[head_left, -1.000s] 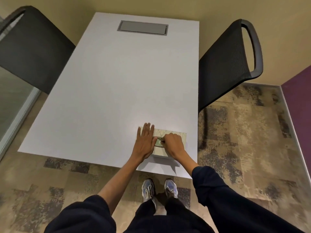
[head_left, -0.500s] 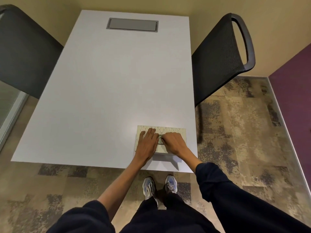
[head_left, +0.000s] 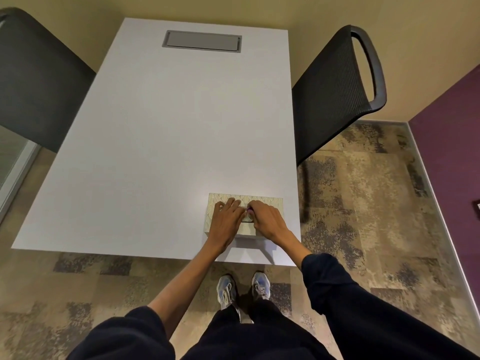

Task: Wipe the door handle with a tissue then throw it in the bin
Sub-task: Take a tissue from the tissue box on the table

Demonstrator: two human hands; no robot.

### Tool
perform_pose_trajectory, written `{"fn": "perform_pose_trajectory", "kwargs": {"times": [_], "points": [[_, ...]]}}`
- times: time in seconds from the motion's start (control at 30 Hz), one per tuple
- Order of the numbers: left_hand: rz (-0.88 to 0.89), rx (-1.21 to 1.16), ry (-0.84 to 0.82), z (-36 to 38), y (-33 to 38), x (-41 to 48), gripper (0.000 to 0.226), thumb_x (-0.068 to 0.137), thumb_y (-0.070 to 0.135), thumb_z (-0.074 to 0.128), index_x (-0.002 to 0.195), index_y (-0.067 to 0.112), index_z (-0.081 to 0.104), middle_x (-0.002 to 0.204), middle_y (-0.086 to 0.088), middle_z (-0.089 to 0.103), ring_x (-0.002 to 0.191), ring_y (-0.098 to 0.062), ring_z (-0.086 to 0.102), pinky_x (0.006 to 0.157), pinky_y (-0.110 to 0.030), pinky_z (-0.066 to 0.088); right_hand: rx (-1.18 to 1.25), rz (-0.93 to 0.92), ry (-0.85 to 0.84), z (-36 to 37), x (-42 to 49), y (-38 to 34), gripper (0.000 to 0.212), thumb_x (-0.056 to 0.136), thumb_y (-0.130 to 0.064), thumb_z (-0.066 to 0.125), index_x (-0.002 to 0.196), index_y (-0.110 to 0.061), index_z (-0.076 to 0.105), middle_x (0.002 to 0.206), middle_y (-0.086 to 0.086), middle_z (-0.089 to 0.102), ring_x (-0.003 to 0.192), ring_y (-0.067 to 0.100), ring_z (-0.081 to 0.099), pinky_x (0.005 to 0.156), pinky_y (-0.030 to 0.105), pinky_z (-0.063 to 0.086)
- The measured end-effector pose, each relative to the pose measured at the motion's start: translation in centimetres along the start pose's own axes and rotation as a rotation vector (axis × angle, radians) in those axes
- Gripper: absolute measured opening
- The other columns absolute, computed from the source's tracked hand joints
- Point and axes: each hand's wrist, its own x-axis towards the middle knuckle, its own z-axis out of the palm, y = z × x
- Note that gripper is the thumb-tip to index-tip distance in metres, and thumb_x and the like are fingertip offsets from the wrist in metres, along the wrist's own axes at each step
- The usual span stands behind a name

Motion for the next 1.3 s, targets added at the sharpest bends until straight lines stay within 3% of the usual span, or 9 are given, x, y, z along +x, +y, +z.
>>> {"fn": "perform_pose_trajectory", "kwargs": {"times": [0.1,0.27,0.43,0.57,0.73,0.97,1.1,1.3], "points": [[0.004,-0.001,0.002,-0.1,0.3,0.5,0.027,0.105,0.021,0.041,0.117,0.019,0.065,0.121,0.003,0.064,0.119,-0.019,0.052,0.101,-0.034,0.033,0.046,0.027,0.018,0.0,-0.2,0.1,0.015,0.101,-0.02,0.045,0.102,-0.011,0.056,0.097,0.01,0.066,0.078,0.03,0.061,0.065,0.038,0.047],[0.028,0.042,-0.01,-0.3,0.1,0.7,0.03,0.097,0.003,0.044,0.115,0.016,0.064,0.11,0.0,0.068,0.11,-0.021,0.055,0.1,-0.033,0.032,0.091,0.037,0.053,-0.2,-0.5,-0.1,0.023,0.097,-0.021,0.049,0.115,-0.012,0.06,0.111,0.007,0.067,0.092,0.029,0.065,0.077,0.04,0.054],[0.07,0.052,-0.043,-0.6,-0.4,1.2,0.027,0.102,0.007,0.041,0.115,0.013,0.064,0.106,-0.007,0.071,0.095,-0.028,0.061,0.096,-0.034,0.035,0.038,0.047,0.067,0.0,-0.8,-0.3,0.022,0.095,-0.029,0.051,0.107,-0.016,0.063,0.104,0.004,0.068,0.084,0.026,0.064,0.072,0.04,0.054],[0.079,0.048,-0.074,-1.0,-0.5,1.7,0.024,0.103,0.009,0.041,0.104,0.009,0.065,0.101,-0.012,0.073,0.076,-0.033,0.059,0.079,-0.033,0.037,0.028,0.08,0.084,0.1,-0.7,-0.5,0.02,0.098,-0.027,0.051,0.101,-0.014,0.067,0.099,0.005,0.068,0.08,0.027,0.063,0.068,0.039,0.053],[0.098,0.123,-0.081,-1.4,-1.0,2.0,0.032,0.105,0.032,0.042,0.1,0.012,0.067,0.091,-0.011,0.076,0.082,-0.032,0.071,0.065,-0.032,0.042,0.051,0.113,0.09,0.1,-0.7,-0.4,0.016,0.098,-0.023,0.052,0.1,-0.014,0.065,0.099,0.006,0.067,0.08,0.026,0.062,0.07,0.039,0.053],[0.026,0.049,-0.064,-1.0,-0.9,2.5,0.041,0.102,0.047,0.044,0.122,0.019,0.067,0.101,-0.01,0.077,0.095,-0.029,0.07,0.078,-0.033,0.048,0.123,0.104,0.1,-0.1,-0.9,-0.3,0.013,0.096,-0.022,0.052,0.098,-0.014,0.062,0.091,0.007,0.071,0.078,0.027,0.064,0.069,0.038,0.054],[0.024,0.0,-0.11,-1.4,-1.1,2.8,0.038,0.101,0.047,0.048,0.122,0.022,0.067,0.1,-0.01,0.077,0.097,-0.029,0.07,0.083,-0.035,0.049,0.203,0.119,0.128,-0.1,-1.1,-0.1,0.013,0.096,-0.017,0.055,0.101,-0.012,0.065,0.092,0.008,0.074,0.081,0.026,0.066,0.072,0.04,0.055],[0.058,-0.04,-0.107,-2.0,-1.6,2.4,0.032,0.103,0.039,0.044,0.116,0.016,0.063,0.096,-0.008,0.075,0.09,-0.029,0.069,0.078,-0.035,0.05,0.317,0.133,0.189,0.0,-1.1,-0.2,0.014,0.093,-0.01,0.055,0.101,-0.007,0.066,0.095,0.009,0.072,0.085,0.023,0.066,0.076,0.037,0.055]]}}
